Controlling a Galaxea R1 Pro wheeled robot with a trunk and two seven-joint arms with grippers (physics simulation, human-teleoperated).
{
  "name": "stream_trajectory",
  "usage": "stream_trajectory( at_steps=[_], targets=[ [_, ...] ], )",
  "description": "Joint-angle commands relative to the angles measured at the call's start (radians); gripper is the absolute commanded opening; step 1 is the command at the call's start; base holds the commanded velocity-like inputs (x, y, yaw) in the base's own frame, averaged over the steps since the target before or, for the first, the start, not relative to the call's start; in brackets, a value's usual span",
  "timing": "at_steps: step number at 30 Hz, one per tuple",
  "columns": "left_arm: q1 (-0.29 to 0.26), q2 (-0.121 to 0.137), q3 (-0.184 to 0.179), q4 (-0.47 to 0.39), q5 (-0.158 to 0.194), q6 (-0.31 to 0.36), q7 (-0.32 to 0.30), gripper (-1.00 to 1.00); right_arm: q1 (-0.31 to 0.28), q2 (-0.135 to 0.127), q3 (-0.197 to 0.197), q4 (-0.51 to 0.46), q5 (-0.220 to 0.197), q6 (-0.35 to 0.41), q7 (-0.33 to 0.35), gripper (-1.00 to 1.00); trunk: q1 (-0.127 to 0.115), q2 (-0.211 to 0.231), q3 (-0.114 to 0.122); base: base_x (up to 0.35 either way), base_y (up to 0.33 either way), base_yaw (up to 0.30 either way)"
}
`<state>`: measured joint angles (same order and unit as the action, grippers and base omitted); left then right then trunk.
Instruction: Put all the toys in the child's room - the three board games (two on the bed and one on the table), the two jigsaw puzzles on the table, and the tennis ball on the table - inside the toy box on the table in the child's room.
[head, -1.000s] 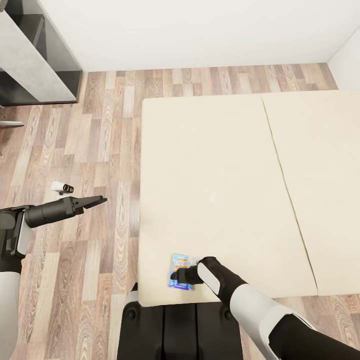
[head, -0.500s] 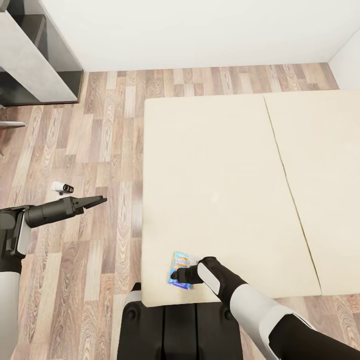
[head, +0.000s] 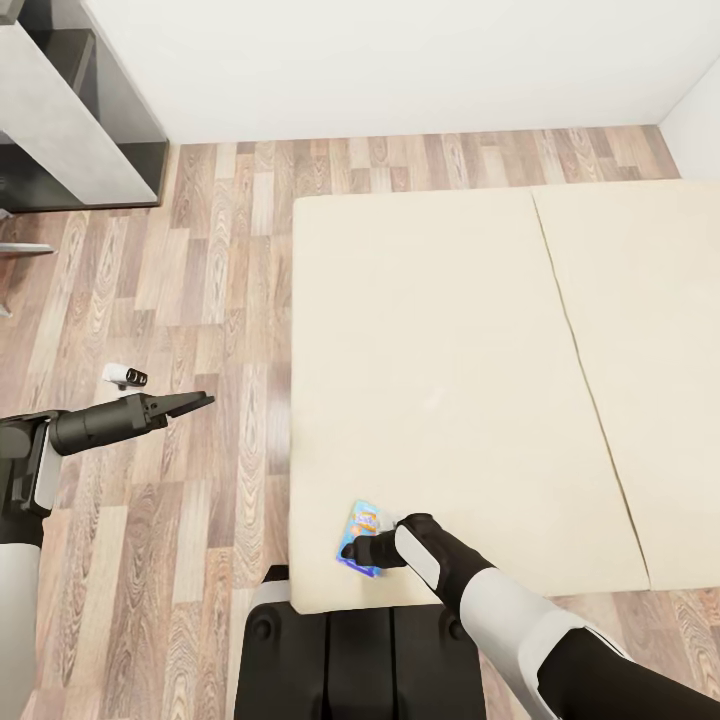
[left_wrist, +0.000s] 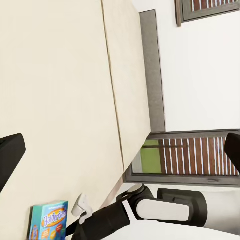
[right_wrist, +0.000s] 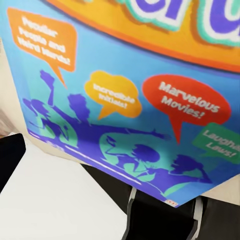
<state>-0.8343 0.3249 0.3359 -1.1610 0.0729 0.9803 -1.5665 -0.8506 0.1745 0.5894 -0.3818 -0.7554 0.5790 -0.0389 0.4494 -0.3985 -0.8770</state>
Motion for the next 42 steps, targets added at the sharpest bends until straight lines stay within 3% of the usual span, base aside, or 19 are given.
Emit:
stream_trajectory(
  at_steps=[1, 42],
  targets=[
    [0.0, 0.001, 0.0, 0.0, -0.001, 0.011, -0.004, 1.0, -0.001, 0.0, 0.004, 0.0, -0.005, 0.002, -0.004, 1.0, 0.001, -0.002, -0.001, 0.0, 0.018, 0.0],
    [0.0, 0.001, 0.0, 0.0, -0.001, 0.011, -0.004, 1.0, -0.004, 0.0, 0.001, 0.0, -0.007, 0.0, -0.011, 1.0, 0.001, -0.002, -0.001, 0.0, 0.001, 0.0]
  ],
)
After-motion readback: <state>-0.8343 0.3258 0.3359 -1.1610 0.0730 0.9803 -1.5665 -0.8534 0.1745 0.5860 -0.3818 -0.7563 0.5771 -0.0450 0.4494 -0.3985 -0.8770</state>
